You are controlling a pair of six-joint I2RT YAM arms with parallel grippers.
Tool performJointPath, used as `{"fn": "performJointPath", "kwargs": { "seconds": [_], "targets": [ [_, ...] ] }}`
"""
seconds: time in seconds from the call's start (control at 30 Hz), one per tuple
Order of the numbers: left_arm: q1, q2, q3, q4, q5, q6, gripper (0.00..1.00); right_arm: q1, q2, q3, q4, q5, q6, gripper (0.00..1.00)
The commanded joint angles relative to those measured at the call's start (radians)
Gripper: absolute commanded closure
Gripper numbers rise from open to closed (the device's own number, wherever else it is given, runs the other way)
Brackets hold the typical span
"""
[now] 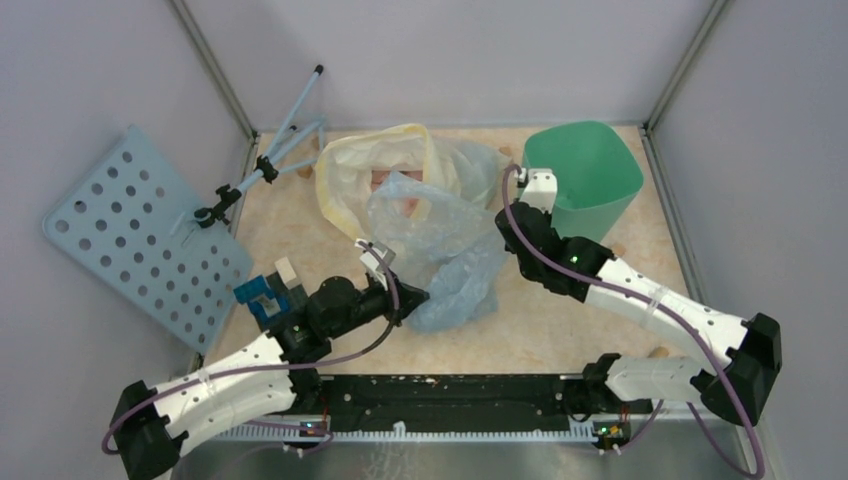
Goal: Put the trash bags into the trash bin
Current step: Unfold the trash bag at the center of the board.
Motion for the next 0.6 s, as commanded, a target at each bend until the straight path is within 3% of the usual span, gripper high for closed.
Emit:
{"fn": "performJointPath", "kwargs": {
  "seconds": [0.0,0.2,0.43,0.57],
  "targets": [
    [-0.003,-0.015,0.004,0.035,-0.04,-0.011,1.0,-0.013,-0.026,0.021,-0.002,-0.036,-0.02,1.0],
    [-0.003,0.172,0.078,0.083,-0.007,0.012,1.0,-0.013,-0.06,0.065,0.058,-0.359,-0.007,1.0],
    [-0.001,0.53,0.263,0.111,-0.013,0.051,1.0,-0.01,-0.062,0.111,0.135,-0.635,0.156,1.0],
    [0.001,0.688,0.362,0.119,0.078,0.062,1.0,-0.007,-0.099,0.081,0.238,-0.733,0.317,1.0]
  ]
}}
